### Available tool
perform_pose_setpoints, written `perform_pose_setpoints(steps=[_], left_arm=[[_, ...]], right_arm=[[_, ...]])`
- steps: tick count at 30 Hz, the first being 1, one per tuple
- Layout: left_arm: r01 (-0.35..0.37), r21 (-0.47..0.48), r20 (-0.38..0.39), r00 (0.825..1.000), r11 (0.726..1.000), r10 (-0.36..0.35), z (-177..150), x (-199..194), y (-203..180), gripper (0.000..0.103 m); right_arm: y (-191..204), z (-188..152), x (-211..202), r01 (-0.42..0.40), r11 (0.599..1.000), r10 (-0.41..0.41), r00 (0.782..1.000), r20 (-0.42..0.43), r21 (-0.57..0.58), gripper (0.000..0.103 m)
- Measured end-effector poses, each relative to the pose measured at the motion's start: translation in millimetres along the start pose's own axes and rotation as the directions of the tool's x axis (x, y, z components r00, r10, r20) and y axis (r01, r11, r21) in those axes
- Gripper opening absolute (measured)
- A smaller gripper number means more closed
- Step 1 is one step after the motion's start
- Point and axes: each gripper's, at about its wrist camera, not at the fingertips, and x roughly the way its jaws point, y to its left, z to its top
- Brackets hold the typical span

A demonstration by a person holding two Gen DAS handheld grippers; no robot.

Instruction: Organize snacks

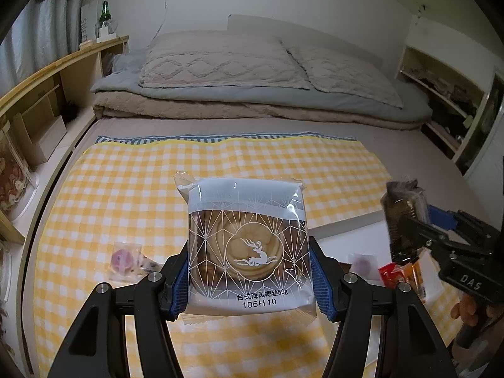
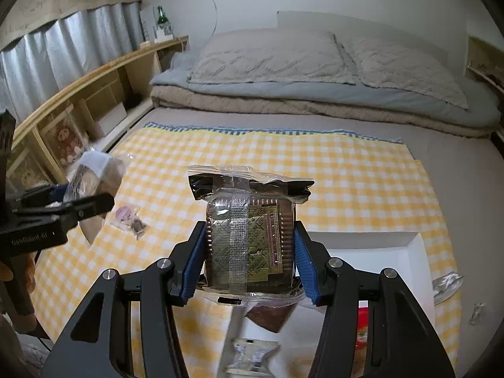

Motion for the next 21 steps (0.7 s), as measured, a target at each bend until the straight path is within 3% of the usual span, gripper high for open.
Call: perform_pose_setpoints(steps=[14, 21], left_arm=[[0.058, 0.031, 0.017, 0.998, 0.998, -0.059, 8.5, 16.0, -129.6, 0.062], [0.121, 0.038, 0.009, 0.993, 0.992, -0.121, 5.7, 52.7, -195.0, 0.062]], right_arm=[[-99.5, -15.3, -57.3, 0.044, 0.999, -0.046, 0.997, 0.066, 0.030, 0.054], [-145.9, -32.5, -68.3, 0.084, 0.995, -0.087, 0.994, 0.065, 0.045, 0.054]])
